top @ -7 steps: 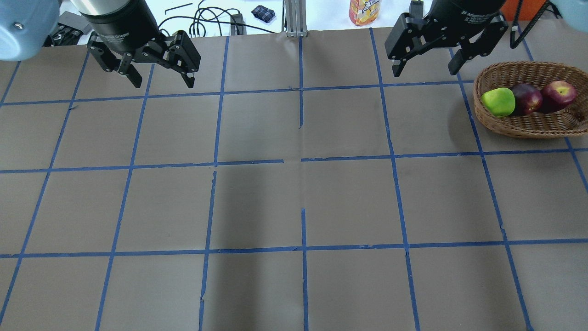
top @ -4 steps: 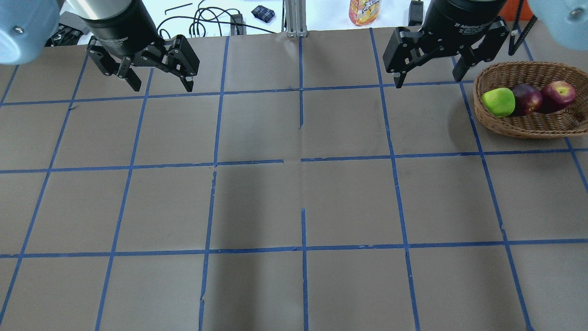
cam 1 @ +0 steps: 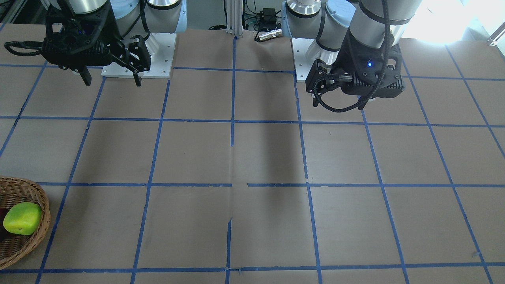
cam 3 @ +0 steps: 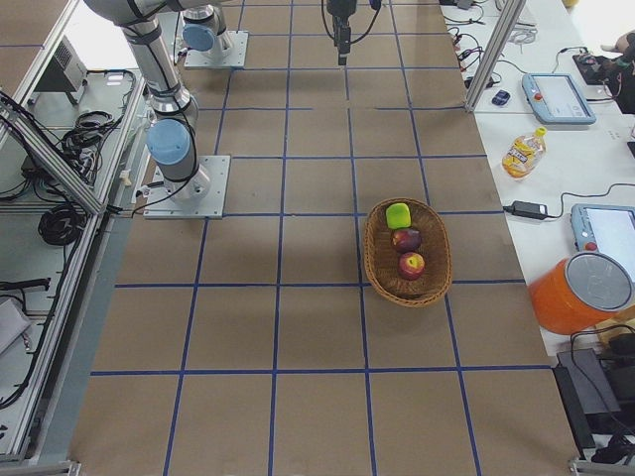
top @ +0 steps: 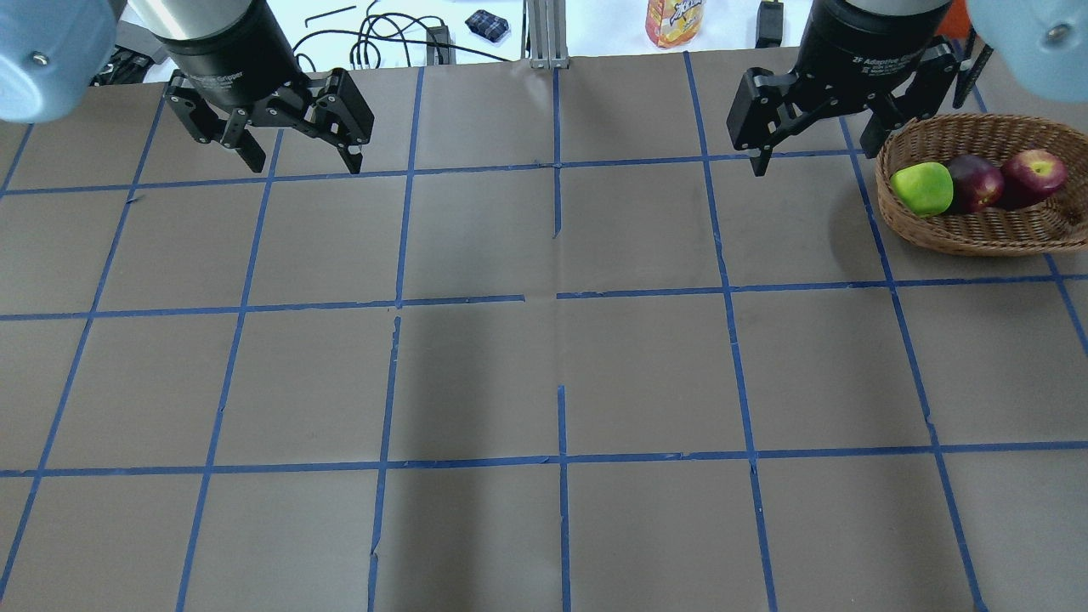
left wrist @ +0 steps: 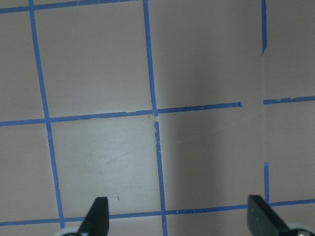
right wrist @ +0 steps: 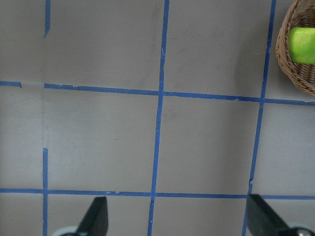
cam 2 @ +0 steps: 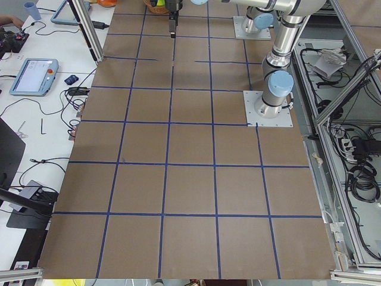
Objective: Put all apples into basket
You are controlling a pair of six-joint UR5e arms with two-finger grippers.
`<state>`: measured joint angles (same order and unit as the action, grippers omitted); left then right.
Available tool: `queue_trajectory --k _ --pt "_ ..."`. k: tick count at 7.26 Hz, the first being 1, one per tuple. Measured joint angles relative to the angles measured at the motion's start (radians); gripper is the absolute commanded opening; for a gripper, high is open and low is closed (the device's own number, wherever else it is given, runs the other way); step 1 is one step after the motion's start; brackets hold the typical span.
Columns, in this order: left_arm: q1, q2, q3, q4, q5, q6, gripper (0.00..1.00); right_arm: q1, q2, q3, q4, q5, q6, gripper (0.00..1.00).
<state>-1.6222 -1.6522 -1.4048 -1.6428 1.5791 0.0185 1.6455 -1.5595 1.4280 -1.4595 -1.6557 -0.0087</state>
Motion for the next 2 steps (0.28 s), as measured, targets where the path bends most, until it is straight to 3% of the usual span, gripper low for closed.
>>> queue_trajectory --k 2 --pt "0.001 0.002 -0.004 0.001 0.001 0.000 1.00 0.000 0.000 0.000 0.002 -0.001 -0.003 1.00"
